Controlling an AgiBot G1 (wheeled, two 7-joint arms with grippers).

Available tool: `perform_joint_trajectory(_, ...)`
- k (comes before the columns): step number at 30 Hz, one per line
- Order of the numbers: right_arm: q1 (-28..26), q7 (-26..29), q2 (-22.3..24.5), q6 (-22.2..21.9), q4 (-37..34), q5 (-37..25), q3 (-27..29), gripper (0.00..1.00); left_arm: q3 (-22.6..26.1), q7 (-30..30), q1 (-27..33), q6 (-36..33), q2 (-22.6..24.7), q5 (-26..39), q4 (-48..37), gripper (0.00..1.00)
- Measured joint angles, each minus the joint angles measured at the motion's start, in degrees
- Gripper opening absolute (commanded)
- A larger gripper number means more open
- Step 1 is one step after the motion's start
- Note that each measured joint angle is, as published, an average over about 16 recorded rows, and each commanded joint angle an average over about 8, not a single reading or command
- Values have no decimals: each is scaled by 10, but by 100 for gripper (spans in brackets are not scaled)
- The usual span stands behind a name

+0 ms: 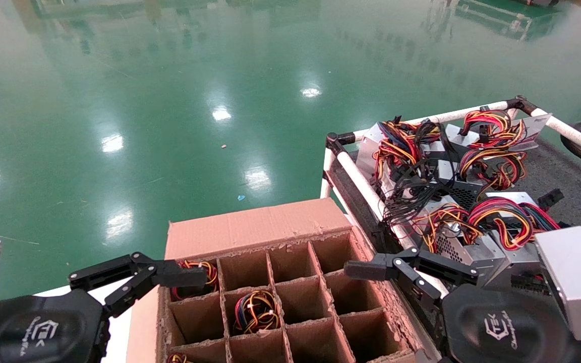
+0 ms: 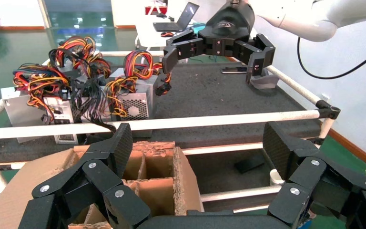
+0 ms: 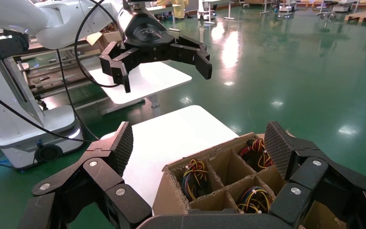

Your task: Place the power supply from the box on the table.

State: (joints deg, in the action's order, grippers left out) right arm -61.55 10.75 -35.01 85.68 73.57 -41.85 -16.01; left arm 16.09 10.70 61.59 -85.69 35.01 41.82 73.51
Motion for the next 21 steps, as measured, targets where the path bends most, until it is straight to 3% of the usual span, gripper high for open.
perform_joint_trajectory(10,0,0,0,0,0,0,0,100,0,0,0,0,0,0,0,100)
perform_joint_trajectory(11,0,0,0,0,0,0,0,100,0,0,0,0,0,0,0,96)
perform_joint_trajectory(18,0,0,0,0,0,0,0,100,0,0,0,0,0,0,0,8)
perform_joint_trajectory(19,0,0,0,0,0,0,0,100,0,0,0,0,0,0,0,0)
perform_joint_trajectory(21,0,0,0,0,0,0,0,100,0,0,0,0,0,0,0,0)
